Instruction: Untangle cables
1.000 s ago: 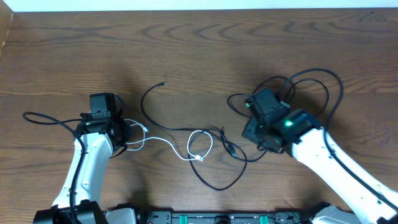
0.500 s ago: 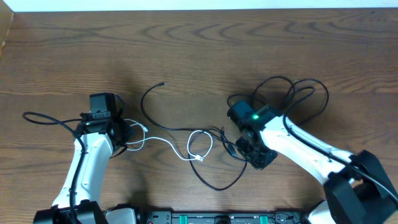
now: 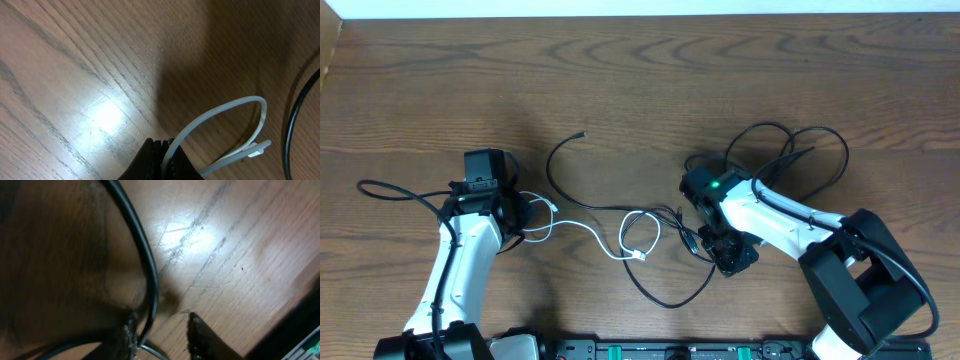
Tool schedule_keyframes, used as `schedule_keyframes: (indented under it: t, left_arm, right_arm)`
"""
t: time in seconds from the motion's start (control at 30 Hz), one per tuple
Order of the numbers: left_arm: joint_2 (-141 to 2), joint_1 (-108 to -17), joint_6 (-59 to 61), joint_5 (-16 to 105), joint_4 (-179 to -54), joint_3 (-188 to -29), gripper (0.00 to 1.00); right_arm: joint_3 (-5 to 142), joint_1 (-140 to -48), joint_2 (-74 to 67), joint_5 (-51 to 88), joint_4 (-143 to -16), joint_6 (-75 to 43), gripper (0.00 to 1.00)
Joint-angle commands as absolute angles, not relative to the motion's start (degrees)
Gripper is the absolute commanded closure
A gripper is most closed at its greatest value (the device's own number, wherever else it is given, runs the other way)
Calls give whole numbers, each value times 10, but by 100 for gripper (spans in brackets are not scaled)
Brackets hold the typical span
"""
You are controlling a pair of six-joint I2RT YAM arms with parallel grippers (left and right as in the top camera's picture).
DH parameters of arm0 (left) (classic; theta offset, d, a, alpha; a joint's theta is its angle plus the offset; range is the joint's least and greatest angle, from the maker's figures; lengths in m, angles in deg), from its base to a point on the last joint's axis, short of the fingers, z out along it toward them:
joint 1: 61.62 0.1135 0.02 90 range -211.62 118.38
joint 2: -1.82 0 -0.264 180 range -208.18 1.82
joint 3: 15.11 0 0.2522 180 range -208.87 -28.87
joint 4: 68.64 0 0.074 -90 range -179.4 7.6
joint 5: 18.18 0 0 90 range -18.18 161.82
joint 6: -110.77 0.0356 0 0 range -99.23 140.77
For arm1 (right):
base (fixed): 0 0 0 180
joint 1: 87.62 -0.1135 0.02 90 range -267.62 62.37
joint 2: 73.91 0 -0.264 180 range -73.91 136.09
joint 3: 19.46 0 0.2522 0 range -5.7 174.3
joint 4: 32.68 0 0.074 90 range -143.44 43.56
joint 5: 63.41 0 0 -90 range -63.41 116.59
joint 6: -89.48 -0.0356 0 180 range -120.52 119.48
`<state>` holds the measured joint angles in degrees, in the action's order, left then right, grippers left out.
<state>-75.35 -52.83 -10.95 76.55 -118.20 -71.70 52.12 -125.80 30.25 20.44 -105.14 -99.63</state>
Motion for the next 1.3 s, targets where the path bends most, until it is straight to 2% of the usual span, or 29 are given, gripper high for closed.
schedule_keyframes:
  t: [0.0, 0.07, 0.2, 0.23, 0.27, 0.4, 0.5, 0.67, 0.87, 1.0, 1.27]
  left_arm:
    - [-757, -526, -115, 767, -1183, -712, 92]
    - [-757, -526, -115, 767, -1183, -712, 92]
    - [-757, -526, -115, 767, -1183, -712, 92]
    - [-757, -526, -115, 767, -1183, -712, 92]
    - [-757, -526, -115, 767, -1183, -712, 92]
    - [-757, -526, -115, 767, -1183, -712, 92]
    - [-757, -526, -115, 767, -1183, -712, 92]
    - [-757, -526, -115, 767, -1182, -712, 92]
    - [-757, -526, -115, 767, -1182, -712, 92]
    - [-757, -526, -115, 767, -1182, -712, 92]
    - [-757, -526, -115, 767, -1181, -712, 92]
  right_arm:
    - [516, -1260, 336, 218, -1045, -1018, 78]
    - [516, -1259, 343, 226, -1045, -1018, 84]
    - [516, -1252, 345, 233, -1045, -1008, 85]
    - [516, -1250, 345, 236, -1045, -1007, 88]
    - [516, -1247, 345, 243, -1045, -1001, 99]
    - [516, -1236, 345, 266, -1045, -954, 99]
    - [517, -1220, 341, 248, -1047, -875, 99]
    - [521, -1174, 320, 158, -1040, -728, 99]
    - [521, -1125, 310, 13, -1024, -606, 99]
    - [521, -1102, 310, -22, -1020, -535, 99]
    - [521, -1079, 278, -19, -1028, -476, 99]
